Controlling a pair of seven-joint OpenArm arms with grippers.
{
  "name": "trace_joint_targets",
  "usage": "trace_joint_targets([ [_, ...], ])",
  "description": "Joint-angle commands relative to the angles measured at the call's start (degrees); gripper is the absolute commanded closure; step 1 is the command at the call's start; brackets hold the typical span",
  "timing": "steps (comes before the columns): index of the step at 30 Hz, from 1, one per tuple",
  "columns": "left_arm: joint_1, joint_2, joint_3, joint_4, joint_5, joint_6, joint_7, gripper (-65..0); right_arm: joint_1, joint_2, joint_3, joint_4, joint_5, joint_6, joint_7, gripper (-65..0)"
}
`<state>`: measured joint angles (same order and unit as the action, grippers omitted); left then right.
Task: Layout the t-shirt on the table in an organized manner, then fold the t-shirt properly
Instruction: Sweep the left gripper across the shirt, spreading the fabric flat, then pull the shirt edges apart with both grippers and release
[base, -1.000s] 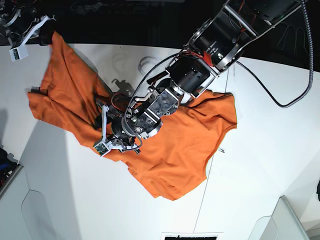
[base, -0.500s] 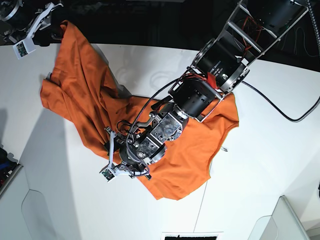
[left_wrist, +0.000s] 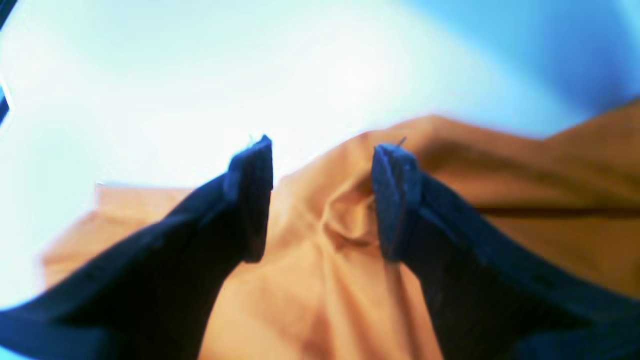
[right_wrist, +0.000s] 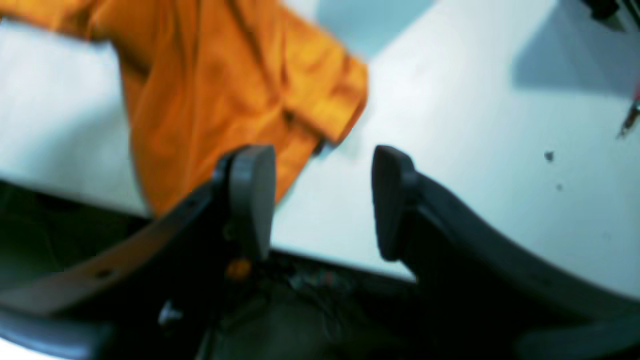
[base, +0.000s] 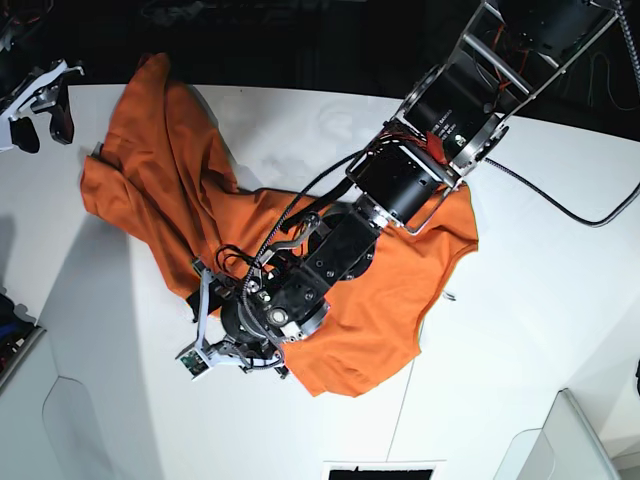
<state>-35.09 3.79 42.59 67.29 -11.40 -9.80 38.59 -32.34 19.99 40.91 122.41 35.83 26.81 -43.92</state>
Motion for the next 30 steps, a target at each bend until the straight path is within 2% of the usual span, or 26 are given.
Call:
trace_joint_targets([
  [1,-0.37,-2.38,-0.35,2.60,-0.46,0.17,0.35,-34.1,1.40,0.96,0.24,-1.44,0.20,-0.28,1.09,-30.5],
  [3,1.79,-6.51,-0.44,6.32,-0.98,0.17,0.04,-34.1,4.68,1.27,-0.55,-6.54,0.76,-0.22,1.07,-25.6],
  [5,4.26,-10.60,-1.25,10.25,-1.66,0.17,-0.24,-34.1,8.02,1.25,-1.20,-11.26,1.57,-0.17,1.05,-14.0],
  [7,6.97,-14.64,-2.51,14.56,-2.16,0.17,-0.17,-34.1,11.17,1.25,-2.08,-15.13,2.27,1.25,1.07,-1.8],
  [8,8.33,-16.68,-3.43,16.70,-2.62,0.17,-0.17,-34.1,12.76,1.25,-2.73,-16.85,2.32,2.43,1.07,0.0],
  [12,14.03,-23.96,-9.40,24.02,-5.16,0.17,0.87,-34.1,18.40,1.25,-7.04,-23.02,1.03,3.50,1.09,0.0],
  [16,20.70,-29.70,-17.46,29.14,-8.04,-0.59,1.68,-34.1,22.93,1.25,-13.73,-29.55,-2.47,4.59,1.18,0.0],
  [21,26.73,-31.78,-26.27,29.27,-9.66,-5.60,1.55,-34.1,31.28,1.29,-19.89,-39.32,-11.06,4.50,4.39,0.0],
  [27,34.07,-34.03,-34.10,29.27,-11.61,-6.34,1.55,-34.1,41.46,2.08,-20.15,-52.15,-13.07,4.50,8.37,0.0],
  [30,35.47,-35.58,-35.74,29.27,-12.02,-8.81,1.49,-34.1,48.33,2.12,-20.15,-58.14,-16.50,4.48,9.70,0.0],
])
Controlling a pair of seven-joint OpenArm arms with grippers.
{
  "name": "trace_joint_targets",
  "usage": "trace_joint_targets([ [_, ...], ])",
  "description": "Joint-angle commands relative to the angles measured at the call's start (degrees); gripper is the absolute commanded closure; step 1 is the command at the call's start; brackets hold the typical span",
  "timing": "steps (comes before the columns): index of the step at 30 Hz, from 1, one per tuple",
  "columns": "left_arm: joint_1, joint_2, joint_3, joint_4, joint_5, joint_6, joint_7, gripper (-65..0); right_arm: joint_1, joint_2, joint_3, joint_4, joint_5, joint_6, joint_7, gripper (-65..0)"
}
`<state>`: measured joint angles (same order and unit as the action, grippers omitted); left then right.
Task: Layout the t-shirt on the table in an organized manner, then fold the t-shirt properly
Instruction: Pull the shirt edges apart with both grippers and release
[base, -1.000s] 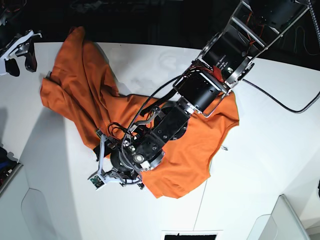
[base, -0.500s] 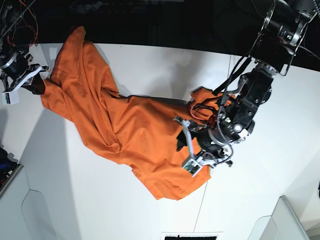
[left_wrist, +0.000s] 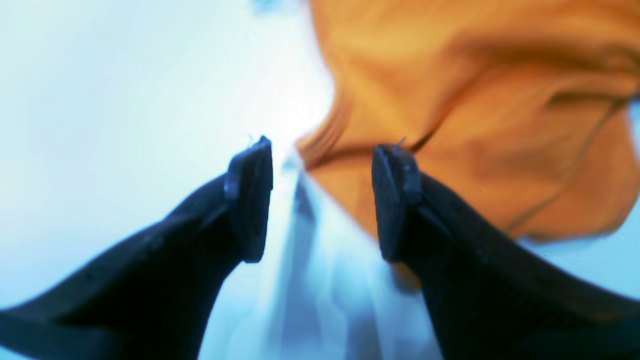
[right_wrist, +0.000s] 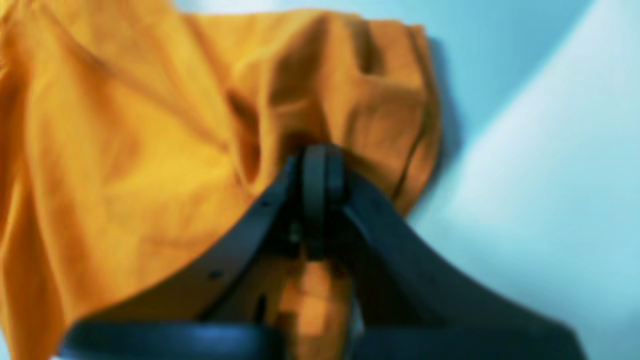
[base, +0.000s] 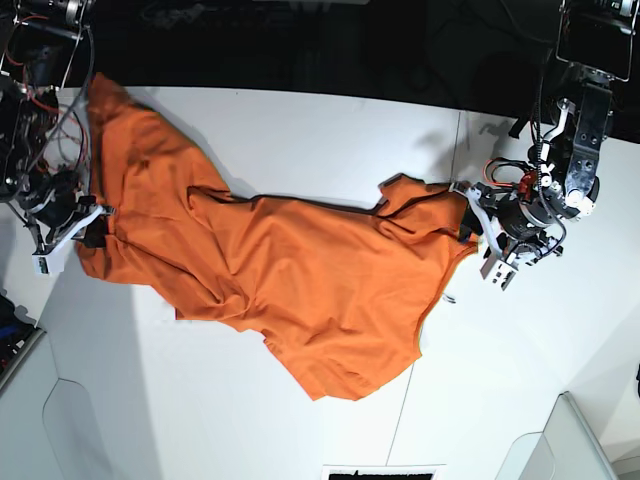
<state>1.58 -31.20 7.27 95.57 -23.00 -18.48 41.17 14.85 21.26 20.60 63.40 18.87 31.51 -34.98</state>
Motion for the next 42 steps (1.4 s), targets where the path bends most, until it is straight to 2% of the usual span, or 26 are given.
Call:
trace_joint_targets([
  [1,-1.18,-0.63,-0.55,0.98,-0.39,-0.87,-1.05,-34.1,3.34,1.03,0.15,-1.14,-0.50,-0.22,1.42,0.0],
  [5,-0.92,-0.74,-0.55,0.94,-0.37,-2.82,-1.03,-34.1,9.44,2.95,0.15,-6.78,-1.16,-0.44,3.04,0.0],
  [10,-0.92,-2.40,-0.55,0.90,-0.61,-3.26,-0.94,-34.1,13.38,5.01,0.17,-6.78,0.59,-1.79,2.75,0.0],
  [12,-0.92,-3.43,-0.55,0.90,-2.40,-4.50,-0.57,-34.1,13.88,5.90,0.17,-5.51,4.85,-1.73,-0.42,0.0],
  [16,0.02,-4.74,-0.55,0.90,-5.64,-5.40,-0.35,-34.1,11.85,7.17,0.70,-1.14,14.95,-0.68,-11.82,0.0],
  [17,0.31,-4.85,-0.55,0.90,-6.12,-5.38,-0.46,-34.1,10.14,7.30,0.81,0.61,18.14,0.50,-13.18,0.0],
  [20,0.46,-4.85,-0.55,0.90,-6.60,-5.38,-1.07,-34.1,3.37,7.02,0.81,7.32,23.23,0.81,-14.62,0.0],
  [25,-1.84,-4.63,-0.55,0.90,-7.67,-5.38,-5.44,-34.1,-6.36,4.68,0.81,15.23,22.10,0.87,-14.56,0.0],
  [27,-3.58,-3.37,-0.52,0.90,-9.18,-6.05,-5.38,-34.1,-9.05,4.00,0.81,15.65,22.25,0.87,-14.51,0.0],
  [30,-4.63,-0.96,-0.48,0.83,-10.03,-9.22,-4.94,-34.1,-12.48,2.84,0.81,15.61,22.16,0.90,-14.16,0.0],
  [33,-4.92,1.14,-0.37,-0.96,-10.01,-9.22,-5.49,-34.1,-14.51,1.42,0.81,15.61,20.06,0.87,-12.68,0.0],
  [36,-7.04,3.39,0.37,-6.60,-9.33,-9.25,-6.49,-34.1,-14.73,0.42,0.81,15.50,15.72,0.83,-12.11,0.0],
  [38,-9.05,4.61,1.49,-11.91,-7.96,-9.25,-6.67,-34.1,-14.73,0.83,0.81,15.32,13.33,0.79,-11.47,0.0],
  [42,-12.76,4.33,4.39,-22.03,-6.71,-9.25,-6.64,-34.1,-14.73,2.47,0.81,14.93,9.99,0.35,-9.79,0.0],
])
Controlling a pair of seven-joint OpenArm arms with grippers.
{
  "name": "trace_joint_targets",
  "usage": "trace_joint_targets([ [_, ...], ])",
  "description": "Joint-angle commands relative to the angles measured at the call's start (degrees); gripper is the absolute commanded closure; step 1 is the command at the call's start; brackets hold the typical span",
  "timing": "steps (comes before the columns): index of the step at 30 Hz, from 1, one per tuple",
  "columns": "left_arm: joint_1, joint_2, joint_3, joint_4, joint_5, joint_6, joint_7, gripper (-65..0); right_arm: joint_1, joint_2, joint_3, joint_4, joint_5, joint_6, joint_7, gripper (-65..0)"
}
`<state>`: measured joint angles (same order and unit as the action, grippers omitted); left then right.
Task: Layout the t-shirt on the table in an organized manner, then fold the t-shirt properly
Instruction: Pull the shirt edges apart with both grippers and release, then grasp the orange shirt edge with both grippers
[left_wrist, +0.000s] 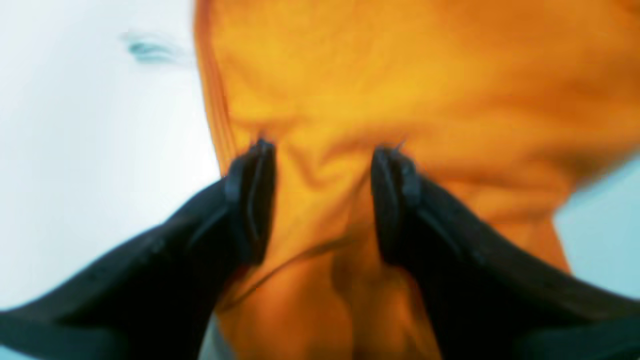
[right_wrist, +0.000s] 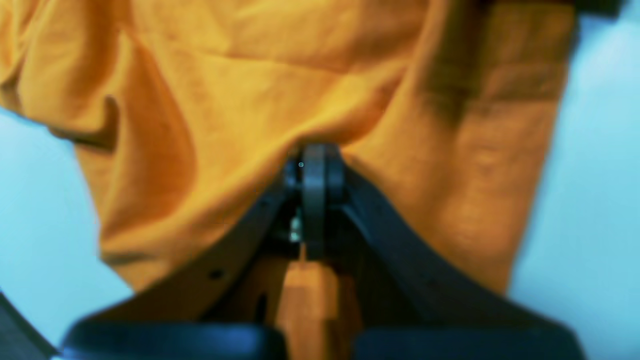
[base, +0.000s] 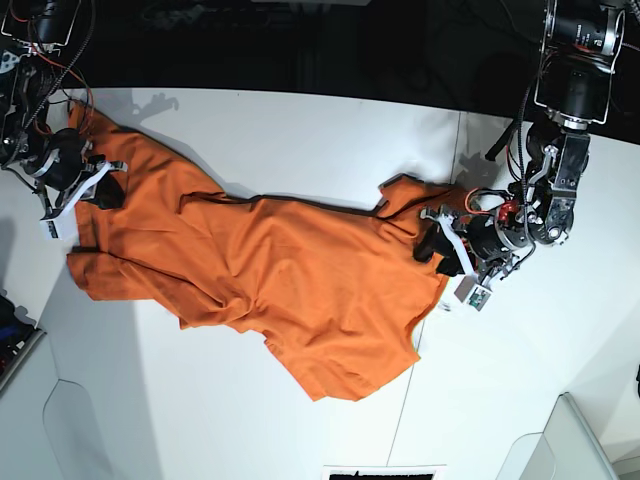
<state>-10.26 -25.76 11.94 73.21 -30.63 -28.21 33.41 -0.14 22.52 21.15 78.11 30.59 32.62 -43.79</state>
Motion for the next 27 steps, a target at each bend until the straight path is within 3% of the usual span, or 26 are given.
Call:
trace_joint_targets([
  [1,-1.57,-1.60,0.13,-1.27,1.68,0.46,1.09,-34.1,0.31,1.84,0.26,-0.13,-1.73,-0.76,-0.70,0.0],
  [5,-3.58,-4.83,0.48,-2.82,1.84,-2.93,1.09,-34.1,0.76,4.81,0.26,-2.29,-2.82,-0.76,1.77,0.0],
  [9,-5.68,-8.09,0.48,-2.82,-2.23,-7.26,1.16,-34.1,2.69,7.54,0.26,-6.05,-4.26,-0.94,3.32,0.0],
  [17,-9.44,-10.80,0.48,-1.95,-8.72,-7.21,6.43,-34.1,9.68,11.04,0.26,-9.86,-3.74,-2.93,4.55,0.0],
  [23,-8.83,-12.22,0.48,8.33,-20.41,-10.64,14.99,-34.1,14.14,11.10,0.28,-9.05,4.39,-2.80,1.27,0.0],
  [27,-4.24,-12.20,0.48,20.57,-26.18,-10.71,17.73,-34.1,12.98,10.71,0.28,-5.29,9.05,-0.85,-1.90,0.0],
])
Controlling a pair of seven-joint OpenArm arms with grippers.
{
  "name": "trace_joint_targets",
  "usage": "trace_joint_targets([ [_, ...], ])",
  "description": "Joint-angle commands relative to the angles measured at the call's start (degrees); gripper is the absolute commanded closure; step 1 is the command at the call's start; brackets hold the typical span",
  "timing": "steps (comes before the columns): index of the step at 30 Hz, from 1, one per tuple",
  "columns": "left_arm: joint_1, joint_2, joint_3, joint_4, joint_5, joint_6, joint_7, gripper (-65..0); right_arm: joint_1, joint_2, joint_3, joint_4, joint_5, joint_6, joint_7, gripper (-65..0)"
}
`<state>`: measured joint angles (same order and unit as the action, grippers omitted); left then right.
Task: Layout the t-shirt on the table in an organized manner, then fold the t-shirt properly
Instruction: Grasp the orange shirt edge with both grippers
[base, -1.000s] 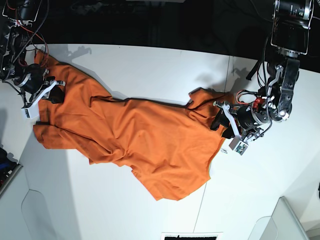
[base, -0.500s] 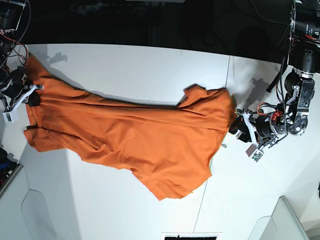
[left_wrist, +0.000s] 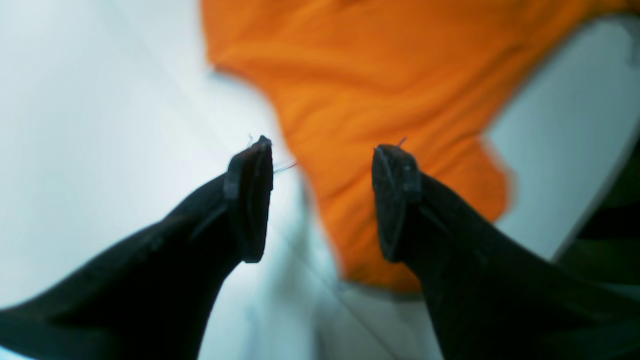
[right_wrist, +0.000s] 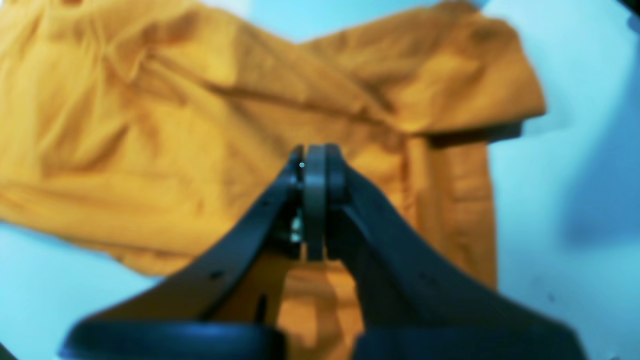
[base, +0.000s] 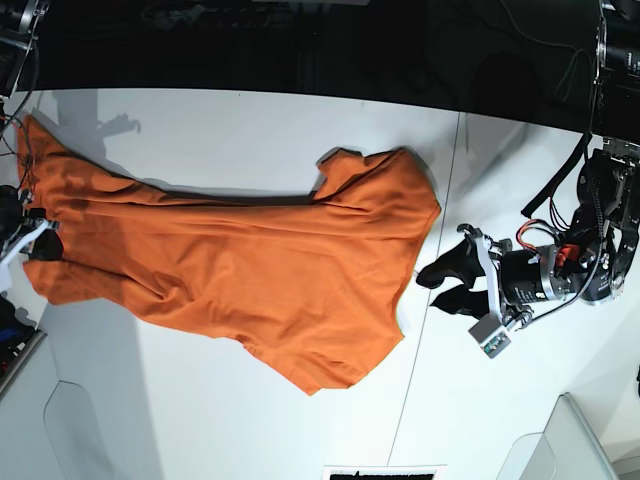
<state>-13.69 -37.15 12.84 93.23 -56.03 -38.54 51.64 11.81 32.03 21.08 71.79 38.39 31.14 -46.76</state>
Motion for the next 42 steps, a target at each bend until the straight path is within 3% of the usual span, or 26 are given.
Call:
trace_joint_targets([
  [1,1.27,-0.81,-0.42,3.80,-0.72,-0.81,-0.20,-34.1,0.24,1.11,0.35,2.25,1.77,0.63,0.61,0.0],
  [7,17.40,0.68,-0.42,18.43,-0.22,-0.81,-0.15,-34.1,-5.11,1.09,0.35,5.79,1.95,0.61,0.52,0.0],
  [9,21.51,2.75,-0.42,21.40,3.06,-1.01,-1.62,-34.1,-6.19,1.07,0.33,5.79,2.84,0.63,0.48,0.0],
  [12,25.35,6.82,-0.42,21.59,13.14,-0.61,-6.25,-34.1,-7.30,0.28,0.35,5.79,3.65,0.66,0.46,0.0],
  [16,25.49,12.22,-0.33,19.32,26.67,4.72,-11.41,-34.1,-7.32,-3.08,0.33,5.81,3.65,0.66,0.68,0.0],
  [19,23.30,14.08,1.49,16.70,32.04,7.85,-11.80,-34.1,-7.19,-6.62,0.33,5.81,2.93,0.66,0.68,0.0],
  [24,22.14,14.84,8.24,14.67,36.33,9.55,-12.50,-34.1,-7.21,-10.34,0.33,5.81,1.22,0.81,1.46,0.0],
  [29,22.10,17.18,11.96,12.44,44.30,15.43,-14.86,-34.1,-6.12,-11.30,0.17,5.81,1.05,0.83,1.99,0.0],
  [37,20.72,20.02,12.00,5.51,45.29,15.67,-18.34,-34.1,-3.91,-11.26,-0.24,5.73,1.01,1.27,1.99,0.0],
  [38,20.37,20.02,12.00,5.20,45.29,15.72,-18.32,-32.8,-3.87,-11.26,-0.72,5.73,1.03,1.27,2.03,0.0],
  [39,20.20,20.00,12.00,5.16,45.44,15.87,-18.34,-27.0,-3.89,-11.26,-1.51,5.73,1.03,1.27,2.25,0.0],
  [42,19.85,19.96,12.00,5.18,46.47,15.87,-17.99,-4.4,-3.82,-11.28,-5.79,5.73,-0.20,1.29,3.41,0.0],
])
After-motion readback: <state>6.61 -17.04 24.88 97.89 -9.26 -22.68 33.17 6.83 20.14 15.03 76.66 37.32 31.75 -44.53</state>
